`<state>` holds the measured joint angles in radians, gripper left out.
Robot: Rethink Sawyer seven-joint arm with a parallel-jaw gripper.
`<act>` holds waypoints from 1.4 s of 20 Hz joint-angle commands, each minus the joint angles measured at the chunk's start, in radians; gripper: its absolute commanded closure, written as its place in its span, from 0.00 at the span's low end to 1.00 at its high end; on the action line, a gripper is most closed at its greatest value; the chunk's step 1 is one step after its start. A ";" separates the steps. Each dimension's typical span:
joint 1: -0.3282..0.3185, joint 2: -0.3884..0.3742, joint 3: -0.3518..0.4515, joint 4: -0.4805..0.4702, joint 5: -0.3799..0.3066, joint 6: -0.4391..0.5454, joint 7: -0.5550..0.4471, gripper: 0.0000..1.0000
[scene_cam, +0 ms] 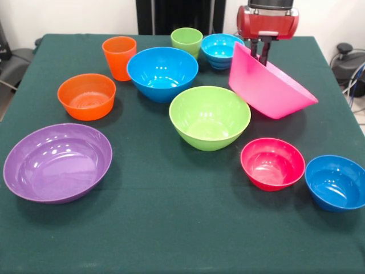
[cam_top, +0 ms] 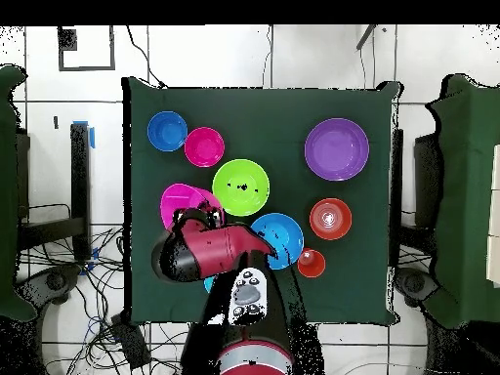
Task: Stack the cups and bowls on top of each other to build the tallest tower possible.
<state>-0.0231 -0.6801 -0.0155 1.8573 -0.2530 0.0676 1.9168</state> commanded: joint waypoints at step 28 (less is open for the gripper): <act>0.007 -0.026 0.089 0.038 0.080 0.226 0.099 0.00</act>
<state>-0.0152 -0.7196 -0.0007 1.8645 -0.2037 0.1529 1.9168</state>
